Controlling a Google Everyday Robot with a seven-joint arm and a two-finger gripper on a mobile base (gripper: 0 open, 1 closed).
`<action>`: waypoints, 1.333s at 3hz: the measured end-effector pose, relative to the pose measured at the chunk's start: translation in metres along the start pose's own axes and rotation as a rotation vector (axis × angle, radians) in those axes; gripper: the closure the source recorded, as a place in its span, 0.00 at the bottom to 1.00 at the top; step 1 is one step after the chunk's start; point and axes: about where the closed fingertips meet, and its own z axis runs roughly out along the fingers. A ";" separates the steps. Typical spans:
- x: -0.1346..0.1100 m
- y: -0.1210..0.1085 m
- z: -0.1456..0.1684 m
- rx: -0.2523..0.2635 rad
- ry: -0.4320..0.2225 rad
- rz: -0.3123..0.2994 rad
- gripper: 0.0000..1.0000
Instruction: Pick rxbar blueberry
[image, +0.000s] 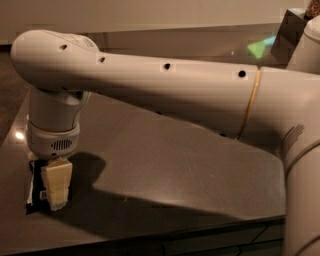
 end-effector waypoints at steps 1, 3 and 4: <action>0.001 0.000 0.002 -0.009 0.013 0.007 0.46; 0.000 0.000 -0.009 -0.008 0.009 0.017 1.00; 0.012 0.000 -0.022 -0.002 -0.014 0.058 1.00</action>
Offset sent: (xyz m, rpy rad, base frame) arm 0.0097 -0.0117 -0.0008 -0.0379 0.0255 -0.0396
